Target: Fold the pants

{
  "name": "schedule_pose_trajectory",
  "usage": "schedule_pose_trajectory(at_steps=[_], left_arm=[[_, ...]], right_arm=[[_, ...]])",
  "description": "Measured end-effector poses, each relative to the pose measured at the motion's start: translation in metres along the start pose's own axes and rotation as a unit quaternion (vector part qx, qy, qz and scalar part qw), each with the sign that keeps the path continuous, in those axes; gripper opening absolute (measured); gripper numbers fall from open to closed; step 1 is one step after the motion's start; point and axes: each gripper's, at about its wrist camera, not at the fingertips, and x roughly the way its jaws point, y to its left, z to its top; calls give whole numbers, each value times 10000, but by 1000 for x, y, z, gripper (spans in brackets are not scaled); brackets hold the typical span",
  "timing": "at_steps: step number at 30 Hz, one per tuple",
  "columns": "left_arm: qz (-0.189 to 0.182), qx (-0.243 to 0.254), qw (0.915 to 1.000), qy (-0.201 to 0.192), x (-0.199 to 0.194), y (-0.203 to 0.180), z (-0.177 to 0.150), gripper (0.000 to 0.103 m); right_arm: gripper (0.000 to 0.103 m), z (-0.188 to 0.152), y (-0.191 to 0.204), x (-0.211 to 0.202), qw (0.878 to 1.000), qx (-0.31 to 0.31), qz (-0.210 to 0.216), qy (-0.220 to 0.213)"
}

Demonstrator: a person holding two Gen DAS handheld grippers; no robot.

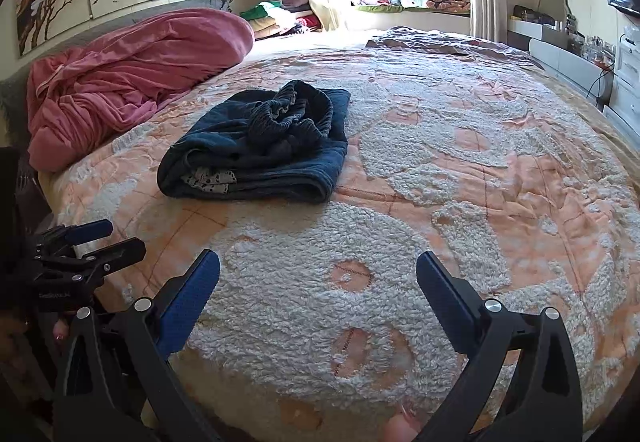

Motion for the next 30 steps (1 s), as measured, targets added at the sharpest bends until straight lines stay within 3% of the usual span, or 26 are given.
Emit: schedule_pose_trajectory(at_steps=[30], left_arm=[[86, 13, 10000, 34, -1, -2, 1, 93]], right_arm=[[98, -1, -7, 3, 10000, 23, -66, 27]])
